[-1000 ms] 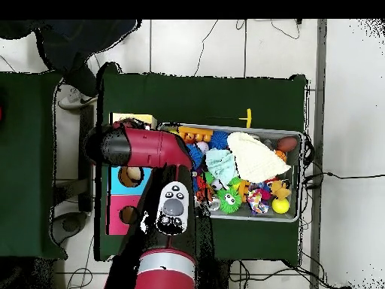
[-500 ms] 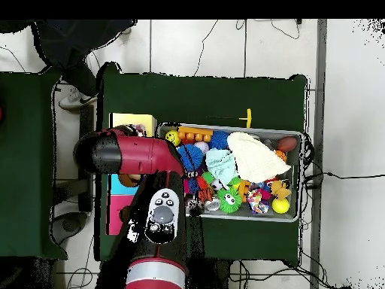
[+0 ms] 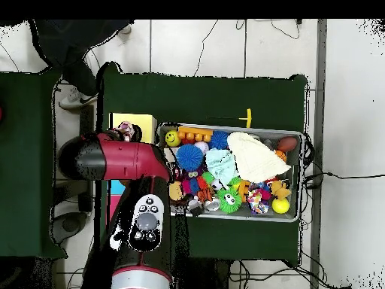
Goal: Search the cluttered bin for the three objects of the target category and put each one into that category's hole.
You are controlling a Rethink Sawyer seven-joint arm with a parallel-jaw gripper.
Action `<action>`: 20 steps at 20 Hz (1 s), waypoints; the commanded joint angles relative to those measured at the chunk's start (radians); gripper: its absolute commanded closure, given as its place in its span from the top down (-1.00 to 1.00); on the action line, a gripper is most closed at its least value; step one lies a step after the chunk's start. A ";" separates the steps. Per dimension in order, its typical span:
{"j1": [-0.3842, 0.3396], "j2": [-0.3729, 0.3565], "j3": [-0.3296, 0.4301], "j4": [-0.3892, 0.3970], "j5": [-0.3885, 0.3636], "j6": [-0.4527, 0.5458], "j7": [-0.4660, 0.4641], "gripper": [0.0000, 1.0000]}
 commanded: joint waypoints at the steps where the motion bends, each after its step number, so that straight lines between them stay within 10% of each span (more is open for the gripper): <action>1: -0.073 0.131 0.109 -0.003 0.013 -0.036 0.149 -1.00; 20: -0.160 0.218 0.173 -0.137 -0.061 -0.058 0.060 -1.00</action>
